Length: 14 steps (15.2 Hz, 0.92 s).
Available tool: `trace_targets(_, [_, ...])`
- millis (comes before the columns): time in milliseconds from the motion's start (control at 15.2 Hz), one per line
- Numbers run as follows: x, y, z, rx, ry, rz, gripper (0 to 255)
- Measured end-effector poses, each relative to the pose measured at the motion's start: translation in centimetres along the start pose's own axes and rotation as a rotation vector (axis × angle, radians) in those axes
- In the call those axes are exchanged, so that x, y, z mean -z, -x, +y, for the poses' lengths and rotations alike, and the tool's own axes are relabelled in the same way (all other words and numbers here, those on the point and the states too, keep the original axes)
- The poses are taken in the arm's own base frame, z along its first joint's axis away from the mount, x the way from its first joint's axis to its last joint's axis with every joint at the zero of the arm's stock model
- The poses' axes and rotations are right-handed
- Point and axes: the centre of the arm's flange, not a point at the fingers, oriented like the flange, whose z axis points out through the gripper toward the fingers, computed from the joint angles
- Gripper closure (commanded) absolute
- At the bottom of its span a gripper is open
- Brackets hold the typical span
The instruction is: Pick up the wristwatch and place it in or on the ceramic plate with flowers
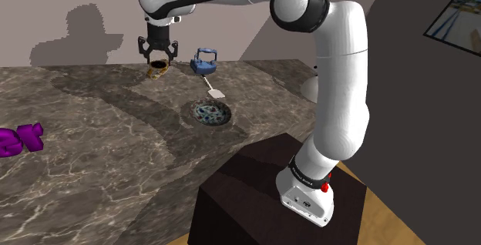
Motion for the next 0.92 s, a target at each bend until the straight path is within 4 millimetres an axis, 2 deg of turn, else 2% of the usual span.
trace_targets(396, [3.1,-0.1,0.0,0.000,0.000,0.000,255])
trace_targets(594, [4.1,1.8,1.8,0.000,0.000,0.000,255])
trace_targets(924, [4.6,6.0,6.7,0.000,0.000,-0.001,255])
